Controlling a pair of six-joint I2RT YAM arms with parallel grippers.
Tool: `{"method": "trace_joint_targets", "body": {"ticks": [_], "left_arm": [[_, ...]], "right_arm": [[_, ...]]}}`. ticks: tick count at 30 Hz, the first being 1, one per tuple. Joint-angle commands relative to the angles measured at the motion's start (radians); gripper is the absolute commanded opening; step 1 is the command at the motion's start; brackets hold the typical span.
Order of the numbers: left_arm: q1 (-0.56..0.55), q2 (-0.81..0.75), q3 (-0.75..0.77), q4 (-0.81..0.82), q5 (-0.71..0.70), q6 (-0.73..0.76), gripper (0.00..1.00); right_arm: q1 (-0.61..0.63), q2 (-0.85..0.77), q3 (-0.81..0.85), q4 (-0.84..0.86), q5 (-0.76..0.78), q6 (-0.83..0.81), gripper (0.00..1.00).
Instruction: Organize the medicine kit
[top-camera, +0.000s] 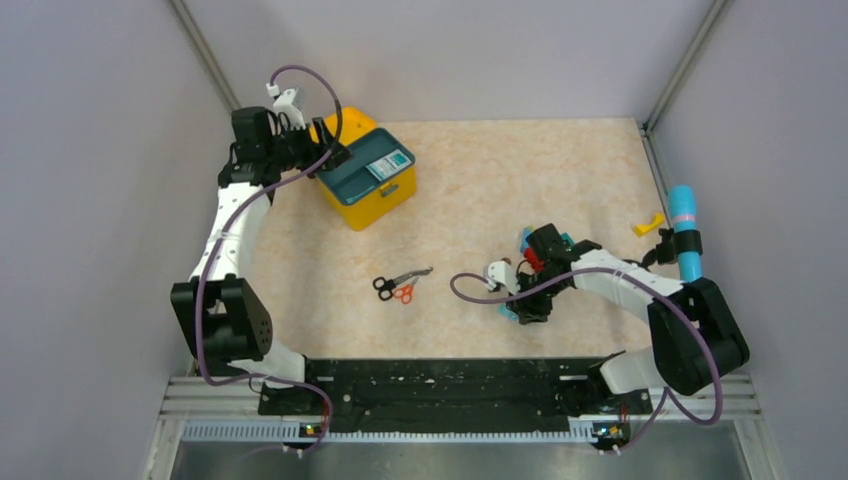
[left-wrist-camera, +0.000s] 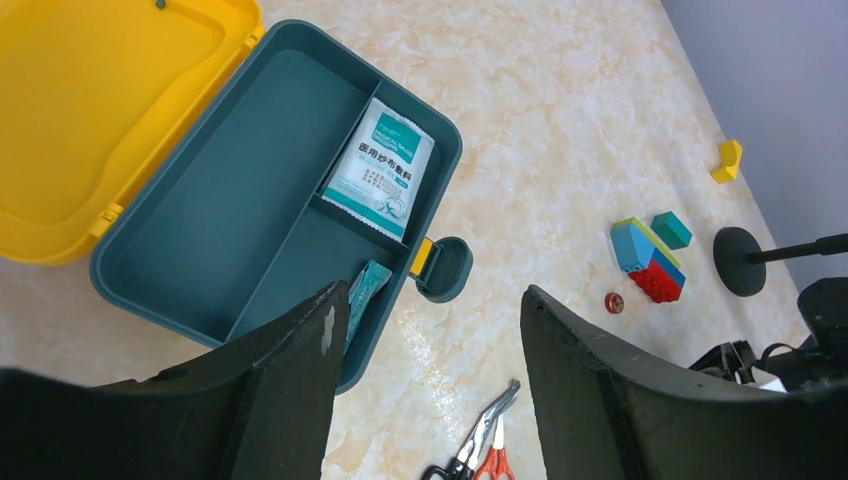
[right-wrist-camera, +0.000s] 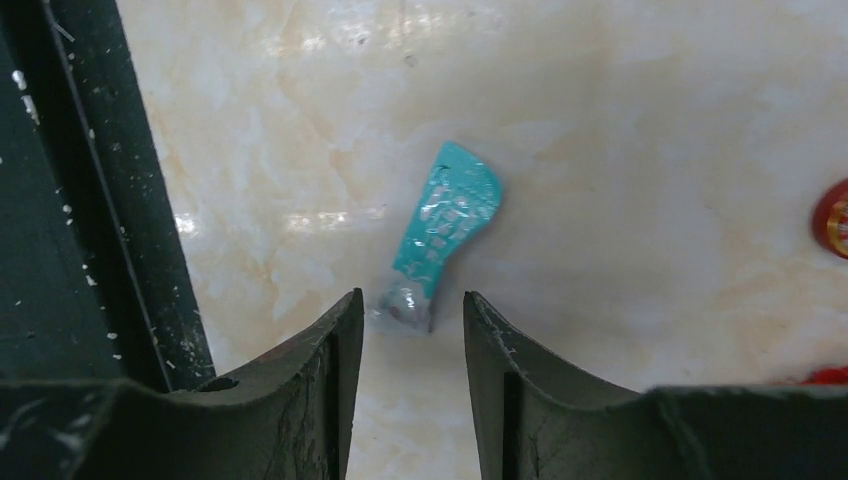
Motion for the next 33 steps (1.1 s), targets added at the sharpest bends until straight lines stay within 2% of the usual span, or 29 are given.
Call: {"method": "trace_joint_targets", "body": {"ticks": [1,3,6,8,12,16,19,22,27,33], "left_arm": [[0.004,0.001,-0.010,0.048,-0.016,-0.016,0.68],[0.005,0.003,-0.017,0.056,-0.012,-0.018,0.68],[0.005,0.011,-0.031,0.078,0.002,-0.034,0.67],[0.003,0.021,-0.041,0.097,0.023,-0.051,0.67],[-0.031,0.034,-0.058,0.136,0.088,-0.046,0.69],[-0.073,0.024,-0.108,0.248,0.246,0.003,0.70],[-0.118,0.008,-0.143,0.328,0.377,0.027,0.72],[-0.163,0.000,-0.140,0.318,0.446,0.096,0.73],[-0.226,0.023,-0.125,0.290,0.459,0.139,0.73],[-0.236,0.084,-0.083,0.305,0.430,0.074,0.70]], "right_arm": [[0.040,0.007,-0.034,0.037,-0.003,-0.043,0.40],[0.050,0.017,-0.043,0.053,0.008,-0.054,0.33],[0.058,0.032,-0.045,0.062,0.020,-0.072,0.09],[0.062,0.032,-0.018,0.056,0.037,-0.066,0.00],[0.060,0.013,0.115,0.044,0.084,-0.069,0.00],[0.040,0.054,0.343,0.037,-0.003,-0.038,0.00],[0.033,0.154,0.527,0.043,-0.083,0.064,0.00],[0.016,0.251,0.654,0.126,-0.184,0.230,0.00],[0.018,0.354,0.775,0.298,-0.270,0.435,0.00],[0.065,0.420,0.900,0.313,-0.291,0.440,0.00]]}}
